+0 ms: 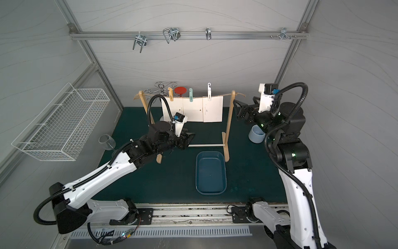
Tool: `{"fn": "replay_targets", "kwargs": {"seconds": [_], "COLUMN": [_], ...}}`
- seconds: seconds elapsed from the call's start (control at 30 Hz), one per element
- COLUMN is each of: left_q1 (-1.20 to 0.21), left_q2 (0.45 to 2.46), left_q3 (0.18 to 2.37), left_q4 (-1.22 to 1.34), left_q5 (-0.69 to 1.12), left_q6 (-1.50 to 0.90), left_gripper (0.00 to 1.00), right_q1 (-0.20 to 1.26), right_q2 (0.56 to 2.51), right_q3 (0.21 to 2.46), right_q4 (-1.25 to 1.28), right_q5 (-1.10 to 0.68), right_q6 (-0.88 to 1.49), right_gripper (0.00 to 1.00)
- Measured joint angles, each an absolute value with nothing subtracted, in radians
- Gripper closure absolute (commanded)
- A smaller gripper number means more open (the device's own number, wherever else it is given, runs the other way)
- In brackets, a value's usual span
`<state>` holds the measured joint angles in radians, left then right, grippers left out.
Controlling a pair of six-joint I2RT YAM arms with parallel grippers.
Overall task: Remove the postcards from the strings
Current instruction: Pinch the postcard on the clothesline.
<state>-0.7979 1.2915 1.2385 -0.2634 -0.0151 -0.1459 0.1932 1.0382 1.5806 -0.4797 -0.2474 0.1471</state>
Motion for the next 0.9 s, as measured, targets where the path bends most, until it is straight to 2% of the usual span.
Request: {"fn": "replay_targets", "kwargs": {"seconds": [0.4,0.9], "left_q1": [-0.798,-0.740], "left_q2": [1.476,1.604], "left_q3": [1.435,1.538], "left_q4": [-0.170,-0.136], "left_q5": [0.071,0.117], "left_q6": [-0.076,-0.059], "left_gripper": [0.40,0.39], "right_q1": [0.219,0.236], "right_q2": [1.244,1.335], "right_q3": [1.724,1.848], "right_q4": [-0.479,-0.480], "right_q5": [-0.387,-0.432], "right_q6": [0.149,0.121], "right_gripper": [0.04,0.03]}}
